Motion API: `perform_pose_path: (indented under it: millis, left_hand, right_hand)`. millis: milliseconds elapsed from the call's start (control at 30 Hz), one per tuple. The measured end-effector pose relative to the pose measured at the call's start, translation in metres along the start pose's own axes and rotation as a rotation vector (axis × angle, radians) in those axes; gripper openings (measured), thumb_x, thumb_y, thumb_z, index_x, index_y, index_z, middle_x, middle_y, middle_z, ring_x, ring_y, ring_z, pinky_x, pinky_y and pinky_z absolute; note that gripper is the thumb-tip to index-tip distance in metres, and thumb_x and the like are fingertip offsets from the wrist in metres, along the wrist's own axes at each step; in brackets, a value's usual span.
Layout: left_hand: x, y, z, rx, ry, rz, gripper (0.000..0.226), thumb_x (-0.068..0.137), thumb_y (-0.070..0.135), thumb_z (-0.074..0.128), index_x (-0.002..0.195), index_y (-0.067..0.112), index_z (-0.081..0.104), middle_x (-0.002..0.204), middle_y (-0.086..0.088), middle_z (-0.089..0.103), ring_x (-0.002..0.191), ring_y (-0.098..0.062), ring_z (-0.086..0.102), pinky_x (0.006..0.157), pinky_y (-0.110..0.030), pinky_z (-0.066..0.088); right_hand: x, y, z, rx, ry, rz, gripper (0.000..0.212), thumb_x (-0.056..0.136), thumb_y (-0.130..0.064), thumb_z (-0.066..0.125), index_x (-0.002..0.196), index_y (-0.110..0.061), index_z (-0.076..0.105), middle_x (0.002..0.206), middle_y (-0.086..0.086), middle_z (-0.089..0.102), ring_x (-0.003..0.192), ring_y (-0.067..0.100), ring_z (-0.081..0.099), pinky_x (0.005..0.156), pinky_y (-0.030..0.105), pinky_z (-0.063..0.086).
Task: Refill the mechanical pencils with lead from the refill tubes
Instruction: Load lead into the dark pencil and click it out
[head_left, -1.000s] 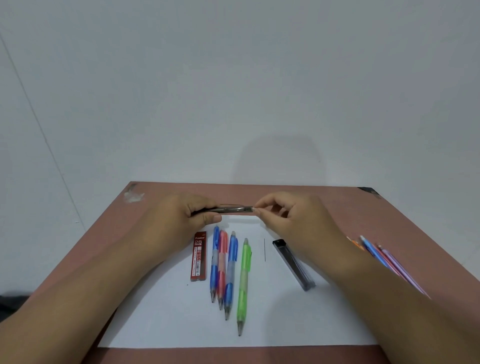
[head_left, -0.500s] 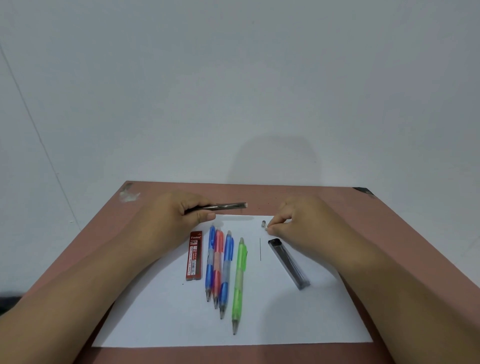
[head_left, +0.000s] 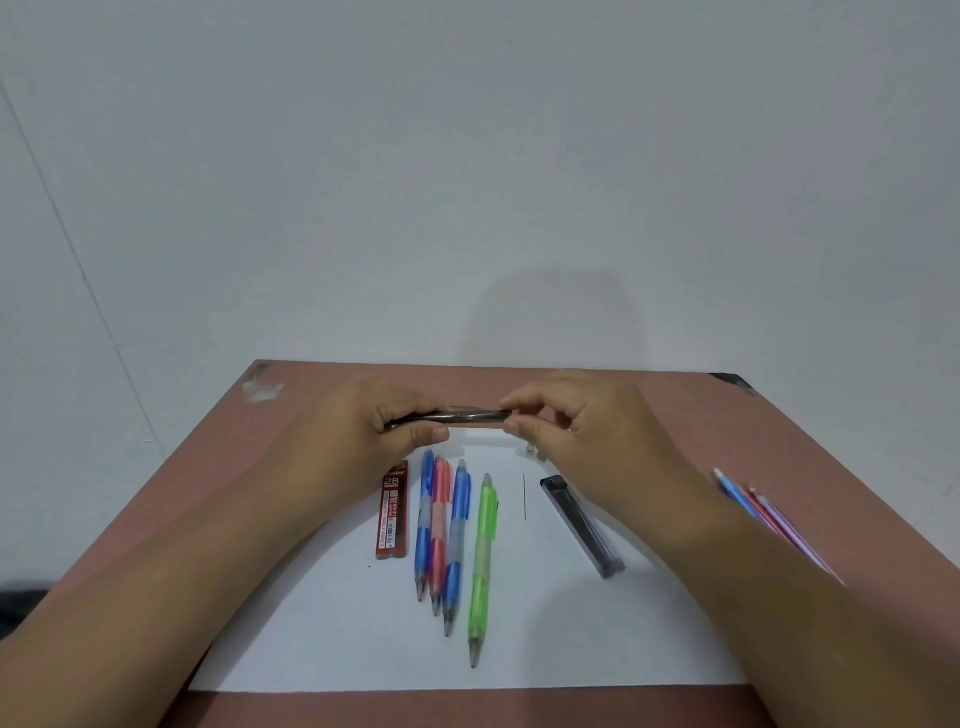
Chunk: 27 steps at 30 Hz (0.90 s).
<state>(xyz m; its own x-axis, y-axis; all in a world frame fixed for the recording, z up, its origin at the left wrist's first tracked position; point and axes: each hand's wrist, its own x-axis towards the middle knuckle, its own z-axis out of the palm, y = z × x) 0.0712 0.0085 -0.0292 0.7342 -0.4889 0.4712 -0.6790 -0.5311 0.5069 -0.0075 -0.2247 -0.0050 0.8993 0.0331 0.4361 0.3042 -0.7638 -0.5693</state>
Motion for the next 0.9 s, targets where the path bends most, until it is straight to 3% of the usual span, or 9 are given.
perform_pose_path:
  millis: [100,200,333,433,533,700,800,900]
  left_hand:
    - [0.0,0.0,0.001,0.0,-0.015,-0.012,0.015,0.091,0.039,0.067,0.103,0.037,0.076,0.093,0.031,0.066,0.091,0.002,0.062,0.065,-0.022,0.051]
    - [0.0,0.001,0.0,-0.019,-0.038,-0.044,0.017,0.086,0.053,0.059,0.097,0.045,0.07,0.087,0.029,0.068,0.088,0.008,0.063,0.062,-0.015,0.047]
    - [0.0,0.0,-0.001,-0.008,0.009,-0.144,0.032,0.091,0.046,0.061,0.124,0.046,0.061,0.092,0.026,0.067,0.088,0.008,0.062,0.066,-0.015,0.05]
    - [0.0,0.001,0.0,0.017,0.014,-0.185,0.035,0.095,0.041,0.06,0.13,0.042,0.058,0.097,0.026,0.064,0.088,0.003,0.061,0.064,-0.014,0.048]
    - [0.0,0.001,-0.001,0.028,0.02,-0.206,0.032,0.095,0.039,0.061,0.127,0.039,0.062,0.097,0.028,0.062,0.09,0.004,0.06,0.065,-0.013,0.045]
    - [0.0,0.001,-0.001,0.039,-0.003,-0.221,0.029,0.096,0.039,0.062,0.124,0.038,0.065,0.098,0.025,0.065,0.091,0.004,0.061,0.066,-0.016,0.047]
    - [-0.001,0.002,-0.002,0.034,-0.021,-0.235,0.025,0.096,0.04,0.062,0.121,0.039,0.067,0.093,0.027,0.063,0.088,0.004,0.062,0.065,-0.018,0.049]
    - [-0.001,0.003,-0.003,0.018,-0.031,-0.241,0.02,0.096,0.04,0.062,0.115,0.041,0.068,0.091,0.026,0.065,0.085,0.004,0.063,0.065,-0.019,0.051]
  right_hand:
    - [0.001,0.002,0.002,0.022,-0.001,0.012,0.013,0.093,-0.024,0.073,0.102,-0.032,0.079,0.079,-0.031,0.064,0.078,-0.001,0.061,0.069,0.015,0.044]
    - [0.002,0.004,0.001,0.052,0.025,0.028,0.014,0.094,-0.021,0.072,0.1,-0.031,0.08,0.082,-0.018,0.07,0.08,0.003,0.064,0.07,0.019,0.05]
    - [0.006,0.009,-0.002,0.12,0.108,0.093,0.02,0.092,-0.019,0.073,0.086,-0.038,0.078,0.081,-0.01,0.071,0.079,0.007,0.063,0.07,0.021,0.049]
    - [0.007,0.015,-0.004,0.18,0.114,0.214,0.028,0.092,-0.021,0.073,0.074,-0.042,0.074,0.084,-0.003,0.073,0.079,0.015,0.064,0.071,0.025,0.049]
    - [0.008,0.023,-0.004,0.202,0.116,0.315,0.019,0.092,-0.022,0.072,0.08,-0.035,0.079,0.083,-0.001,0.075,0.083,0.023,0.066,0.07,0.03,0.049]
    - [0.009,0.032,-0.004,0.087,0.07,0.379,0.023,0.092,-0.022,0.071,0.075,-0.037,0.076,0.085,-0.012,0.075,0.086,0.011,0.07,0.082,0.029,0.055]
    - [0.008,0.034,-0.003,0.043,0.032,0.401,0.015,0.092,-0.023,0.072,0.084,-0.033,0.079,0.087,-0.015,0.074,0.086,0.007,0.069,0.083,0.03,0.055]
    - [0.009,0.036,-0.001,-0.049,-0.028,0.402,0.011,0.092,-0.023,0.07,0.087,-0.02,0.079,0.088,0.004,0.075,0.089,0.027,0.07,0.084,0.042,0.058]
